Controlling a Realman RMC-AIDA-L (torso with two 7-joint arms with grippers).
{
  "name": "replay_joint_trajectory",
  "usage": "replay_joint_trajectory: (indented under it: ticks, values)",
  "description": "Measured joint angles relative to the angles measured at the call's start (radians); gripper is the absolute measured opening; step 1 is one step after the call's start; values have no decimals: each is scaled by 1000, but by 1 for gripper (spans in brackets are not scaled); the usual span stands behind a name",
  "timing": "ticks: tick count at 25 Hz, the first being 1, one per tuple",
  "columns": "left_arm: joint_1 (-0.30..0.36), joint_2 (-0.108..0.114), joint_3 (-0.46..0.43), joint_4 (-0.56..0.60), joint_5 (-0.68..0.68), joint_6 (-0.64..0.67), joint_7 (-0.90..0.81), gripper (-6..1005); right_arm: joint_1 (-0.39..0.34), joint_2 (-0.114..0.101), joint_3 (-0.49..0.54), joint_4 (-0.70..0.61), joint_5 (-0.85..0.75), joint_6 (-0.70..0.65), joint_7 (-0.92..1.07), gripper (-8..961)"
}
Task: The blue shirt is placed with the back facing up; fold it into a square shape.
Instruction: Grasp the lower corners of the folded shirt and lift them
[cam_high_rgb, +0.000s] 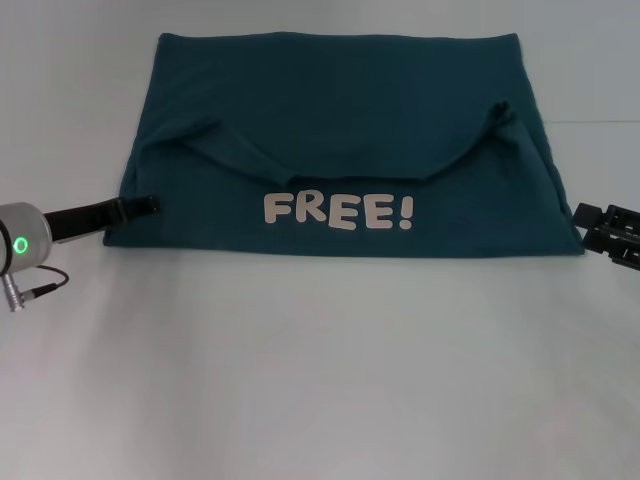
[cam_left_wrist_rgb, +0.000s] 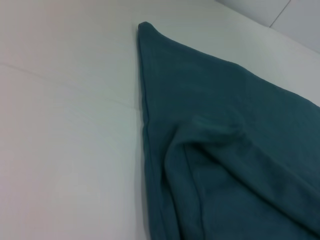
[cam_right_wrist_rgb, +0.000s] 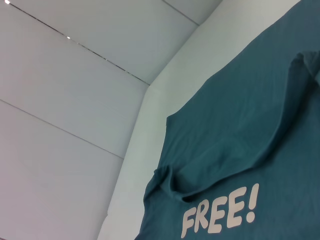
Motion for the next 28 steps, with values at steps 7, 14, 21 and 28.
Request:
replay_joint_trajectory:
  ticks: [7,14,21,28]
  values:
    - [-1,-3,13,-10,0,-10,1,766,-5,-1,0,7,0,0,0,705]
    - [-2,-5,39,-16,0,-27,-12,704,-7,-2,0,11,-1,0,-4,706]
    - [-9,-5,65,-9,23,-23,-46,642,-9,-9,5,33,-2,-2,-9,706]
    - [-11,-5,66,-4,46,-26,-68,530,-9,-9,7,33,-2,-5,-9,706]
